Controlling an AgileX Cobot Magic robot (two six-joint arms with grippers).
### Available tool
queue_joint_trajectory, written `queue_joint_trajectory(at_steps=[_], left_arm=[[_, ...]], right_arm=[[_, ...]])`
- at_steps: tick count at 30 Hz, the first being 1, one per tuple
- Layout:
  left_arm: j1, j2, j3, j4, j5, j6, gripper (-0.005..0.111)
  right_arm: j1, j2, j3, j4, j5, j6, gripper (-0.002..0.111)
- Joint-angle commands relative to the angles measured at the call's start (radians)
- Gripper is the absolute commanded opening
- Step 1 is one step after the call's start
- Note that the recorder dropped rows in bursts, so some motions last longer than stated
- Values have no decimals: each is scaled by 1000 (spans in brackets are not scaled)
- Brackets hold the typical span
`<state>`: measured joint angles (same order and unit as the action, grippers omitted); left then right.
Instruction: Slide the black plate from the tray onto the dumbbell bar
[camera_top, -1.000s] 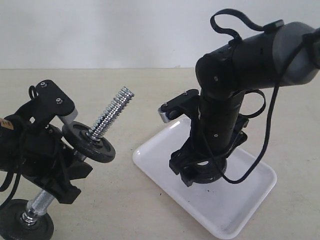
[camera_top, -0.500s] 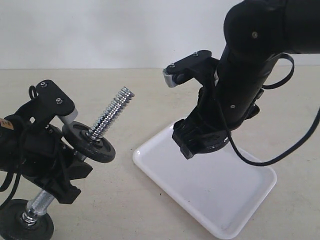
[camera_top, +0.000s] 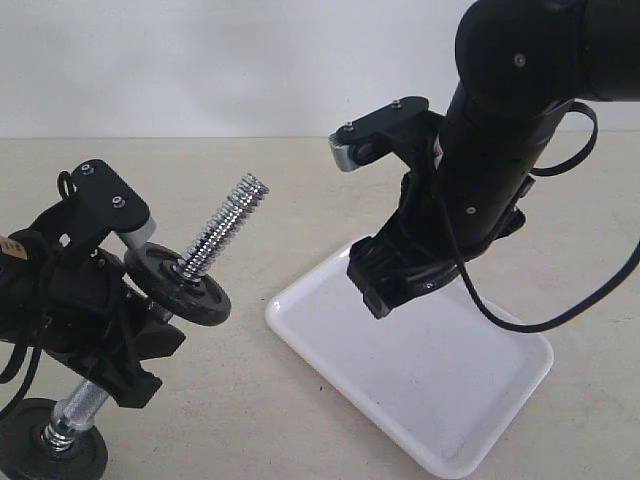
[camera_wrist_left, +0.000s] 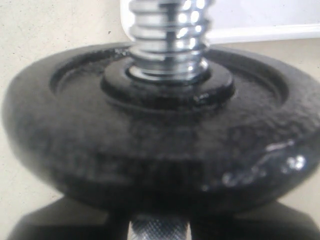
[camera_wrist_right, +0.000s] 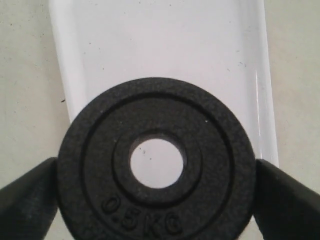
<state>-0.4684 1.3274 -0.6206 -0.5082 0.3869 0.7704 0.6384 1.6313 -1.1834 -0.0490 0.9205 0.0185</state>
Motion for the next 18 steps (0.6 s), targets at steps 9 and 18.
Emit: queue_joint_trajectory(at_steps=[9,18], left_arm=[[-1,-36,-32,-52,-91,-3,4],[-1,-36,-32,-52,-85,-3,4]], right_arm=[[-1,64,-4,-6,-72,5,0],[-1,266,-4,-4,-132,5,0]])
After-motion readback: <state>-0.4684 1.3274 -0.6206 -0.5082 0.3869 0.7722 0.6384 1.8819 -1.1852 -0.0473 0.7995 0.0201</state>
